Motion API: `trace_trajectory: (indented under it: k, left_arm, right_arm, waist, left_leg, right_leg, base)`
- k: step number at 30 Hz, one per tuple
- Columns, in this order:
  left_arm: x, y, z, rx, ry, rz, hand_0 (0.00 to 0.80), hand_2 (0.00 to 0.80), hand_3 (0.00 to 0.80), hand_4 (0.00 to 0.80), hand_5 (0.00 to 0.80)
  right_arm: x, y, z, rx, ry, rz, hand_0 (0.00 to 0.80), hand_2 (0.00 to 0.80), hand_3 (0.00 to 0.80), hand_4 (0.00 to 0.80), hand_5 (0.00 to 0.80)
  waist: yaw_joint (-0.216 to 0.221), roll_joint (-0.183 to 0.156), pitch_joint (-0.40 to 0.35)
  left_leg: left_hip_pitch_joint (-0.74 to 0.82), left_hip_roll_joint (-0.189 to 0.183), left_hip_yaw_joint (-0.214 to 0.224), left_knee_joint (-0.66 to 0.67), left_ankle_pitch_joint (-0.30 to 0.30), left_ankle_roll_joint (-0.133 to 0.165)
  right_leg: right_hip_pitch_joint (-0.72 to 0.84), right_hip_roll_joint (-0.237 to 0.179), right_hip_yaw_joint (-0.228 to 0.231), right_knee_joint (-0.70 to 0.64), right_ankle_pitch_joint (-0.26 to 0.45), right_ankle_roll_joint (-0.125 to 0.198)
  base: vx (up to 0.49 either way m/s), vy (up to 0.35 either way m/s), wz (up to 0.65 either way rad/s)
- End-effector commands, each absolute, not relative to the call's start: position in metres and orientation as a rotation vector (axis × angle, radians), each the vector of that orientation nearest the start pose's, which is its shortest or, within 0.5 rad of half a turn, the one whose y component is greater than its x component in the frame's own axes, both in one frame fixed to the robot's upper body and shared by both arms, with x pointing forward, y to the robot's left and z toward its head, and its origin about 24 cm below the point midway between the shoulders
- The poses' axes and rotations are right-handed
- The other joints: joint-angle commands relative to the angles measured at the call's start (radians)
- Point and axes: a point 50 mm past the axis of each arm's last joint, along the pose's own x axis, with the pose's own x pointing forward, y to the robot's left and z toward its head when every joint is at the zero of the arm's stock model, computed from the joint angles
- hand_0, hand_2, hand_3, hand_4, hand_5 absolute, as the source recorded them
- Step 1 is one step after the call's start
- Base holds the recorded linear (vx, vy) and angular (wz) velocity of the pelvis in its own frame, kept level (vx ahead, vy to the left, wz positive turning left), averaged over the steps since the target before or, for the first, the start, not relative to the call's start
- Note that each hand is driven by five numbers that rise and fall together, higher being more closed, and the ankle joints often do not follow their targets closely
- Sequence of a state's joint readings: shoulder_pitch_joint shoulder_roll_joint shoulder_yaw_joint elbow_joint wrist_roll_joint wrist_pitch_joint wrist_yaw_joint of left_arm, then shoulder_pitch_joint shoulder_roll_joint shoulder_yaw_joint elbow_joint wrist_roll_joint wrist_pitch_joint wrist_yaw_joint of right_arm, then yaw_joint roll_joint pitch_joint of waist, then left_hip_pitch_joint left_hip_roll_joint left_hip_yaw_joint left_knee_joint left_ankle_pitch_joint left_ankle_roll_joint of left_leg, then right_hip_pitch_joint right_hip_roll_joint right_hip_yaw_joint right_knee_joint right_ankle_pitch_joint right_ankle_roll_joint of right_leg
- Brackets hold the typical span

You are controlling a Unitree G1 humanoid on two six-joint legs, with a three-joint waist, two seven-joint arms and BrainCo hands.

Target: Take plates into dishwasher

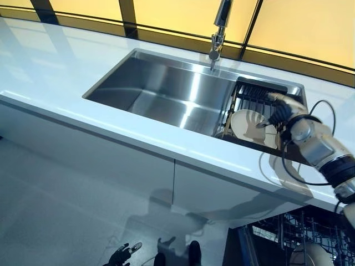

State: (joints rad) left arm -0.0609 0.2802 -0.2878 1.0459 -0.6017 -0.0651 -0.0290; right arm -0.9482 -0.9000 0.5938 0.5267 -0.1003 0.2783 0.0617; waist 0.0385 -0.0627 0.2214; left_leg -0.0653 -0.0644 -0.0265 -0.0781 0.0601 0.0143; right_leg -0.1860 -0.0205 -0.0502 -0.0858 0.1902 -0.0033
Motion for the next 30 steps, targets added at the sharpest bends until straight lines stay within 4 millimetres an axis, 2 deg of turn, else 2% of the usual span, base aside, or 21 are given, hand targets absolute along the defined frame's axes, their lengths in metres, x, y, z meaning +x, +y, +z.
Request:
trace_trajectory:
  k: [1, 7, 12, 23, 30]
  left_arm:
    - [0.164, 0.220, -0.134, -0.132, 0.884, 0.166, 0.000, 0.000, 0.000, 0.000, 0.000]
    - [0.167, 0.217, -0.133, -0.134, 0.876, 0.158, 0.000, 0.000, 0.000, 0.000, 0.000]
    - [0.170, 0.215, -0.132, -0.123, 0.861, 0.140, 0.000, 0.000, 0.000, 0.000, 0.000]
    - [0.174, 0.219, -0.128, -0.127, 0.838, 0.135, 0.000, 0.000, 0.000, 0.000, 0.000]
    - [0.173, 0.223, -0.127, -0.100, 0.852, 0.127, 0.000, 0.000, 0.000, 0.000, 0.000]
  right_arm:
    - [0.380, -0.260, 0.243, -1.134, 0.006, -0.115, 0.000, 0.000, 0.000, 0.000, 0.000]
    - [0.384, -0.255, 0.247, -1.098, 0.003, -0.120, 0.000, 0.000, 0.000, 0.000, 0.000]
    - [0.385, -0.252, 0.255, -1.152, -0.017, -0.142, 0.000, 0.000, 0.000, 0.000, 0.000]
    - [0.382, -0.269, 0.299, -1.276, -0.052, -0.320, 0.000, 0.000, 0.000, 0.000, 0.000]
    - [0.374, -0.281, 0.324, -1.312, -0.078, -0.395, 0.000, 0.000, 0.000, 0.000, 0.000]
  waist:
    - [-0.005, 0.000, 0.014]
    - [0.005, 0.007, 0.030]
    - [0.009, 0.010, 0.039]
    - [0.025, 0.016, 0.068]
    - [0.026, 0.000, 0.061]
  left_leg:
    - [-0.031, 0.039, -0.008, -0.009, -0.002, -0.029]
    - [-0.038, 0.038, -0.010, -0.009, 0.002, -0.030]
    - [-0.042, 0.037, -0.011, -0.009, 0.003, -0.030]
    - [-0.070, 0.033, -0.024, -0.009, 0.014, -0.029]
    - [-0.063, 0.037, -0.021, -0.009, 0.012, -0.028]
  right_leg:
    - [0.067, -0.030, 0.001, 0.009, -0.069, 0.087]
    - [0.062, -0.031, -0.003, 0.010, -0.067, 0.084]
    - [0.056, -0.033, -0.004, 0.011, -0.066, 0.083]
    - [0.032, -0.035, -0.012, 0.014, -0.061, 0.084]
    - [0.038, -0.034, -0.015, 0.016, -0.062, 0.087]
  base:
    - [0.000, 0.000, 0.00]
    - [0.000, 0.000, 0.00]
    - [0.000, 0.000, 0.00]
    - [-0.009, 0.000, 0.01]
    - [0.016, -0.006, 0.00]
